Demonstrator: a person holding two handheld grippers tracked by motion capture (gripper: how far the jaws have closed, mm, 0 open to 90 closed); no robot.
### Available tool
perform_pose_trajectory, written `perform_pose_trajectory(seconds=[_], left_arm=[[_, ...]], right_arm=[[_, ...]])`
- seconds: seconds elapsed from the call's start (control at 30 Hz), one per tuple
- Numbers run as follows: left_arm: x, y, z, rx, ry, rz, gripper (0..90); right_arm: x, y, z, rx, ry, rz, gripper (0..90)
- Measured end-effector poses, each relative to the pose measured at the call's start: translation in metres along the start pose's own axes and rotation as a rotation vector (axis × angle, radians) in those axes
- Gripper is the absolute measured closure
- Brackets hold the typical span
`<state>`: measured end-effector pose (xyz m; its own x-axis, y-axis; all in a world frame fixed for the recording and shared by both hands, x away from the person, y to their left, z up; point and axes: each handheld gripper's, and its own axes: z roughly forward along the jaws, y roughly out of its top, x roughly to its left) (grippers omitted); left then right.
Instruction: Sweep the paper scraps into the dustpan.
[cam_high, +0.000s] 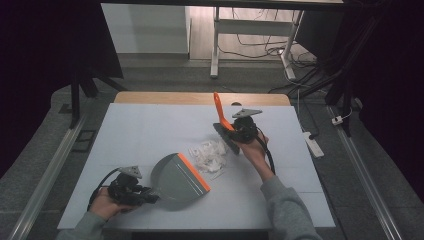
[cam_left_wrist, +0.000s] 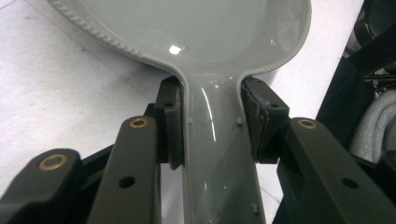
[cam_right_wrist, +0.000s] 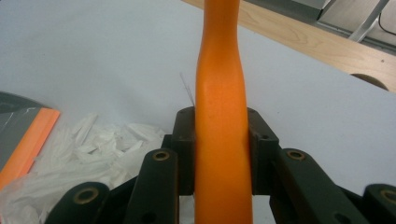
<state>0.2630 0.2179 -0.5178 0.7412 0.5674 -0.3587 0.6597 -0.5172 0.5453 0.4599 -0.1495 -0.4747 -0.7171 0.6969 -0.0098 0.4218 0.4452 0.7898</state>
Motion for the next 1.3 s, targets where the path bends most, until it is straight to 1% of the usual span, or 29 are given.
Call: perform_pose_trajectory(seconds=[0.03,0.17,0.23,0.27,0.4,0.63,1.03,1.17,1.27,1.3], left_arm=[[0.000,0.000,0.000,-0.002,-0.001,-0.002,61.5],[0.001,0.001,0.002,-0.001,-0.004,-0.004,61.5],[0.000,0.002,0.003,-0.002,-0.005,-0.005,61.5],[0.000,0.002,0.003,-0.003,-0.005,-0.005,61.5],[0.001,0.002,0.003,-0.002,-0.006,-0.005,61.5],[0.001,0.002,0.004,-0.003,-0.009,-0.006,61.5],[0.001,0.002,0.004,-0.003,-0.008,-0.009,61.5],[0.001,0.002,0.004,-0.003,-0.009,-0.011,61.5],[0.002,0.002,0.005,-0.002,-0.012,-0.012,61.5],[0.002,0.002,0.005,-0.003,-0.012,-0.012,61.5]], right_arm=[[0.002,0.000,0.004,0.004,0.002,-0.004,70.5],[0.007,0.002,0.009,0.006,0.017,-0.010,70.5],[0.012,0.003,0.015,0.008,0.025,-0.018,70.5],[0.012,0.003,0.015,0.008,0.025,-0.018,70.5],[0.019,0.003,0.020,0.014,0.041,-0.030,70.5],[0.027,0.002,0.020,0.024,0.050,-0.042,70.5],[0.042,0.002,0.019,0.039,0.050,-0.100,70.4],[0.047,0.001,0.018,0.043,0.066,-0.102,70.4],[0.053,0.001,0.017,0.052,0.067,-0.123,70.5],[0.055,0.001,0.017,0.053,0.074,-0.123,70.5]])
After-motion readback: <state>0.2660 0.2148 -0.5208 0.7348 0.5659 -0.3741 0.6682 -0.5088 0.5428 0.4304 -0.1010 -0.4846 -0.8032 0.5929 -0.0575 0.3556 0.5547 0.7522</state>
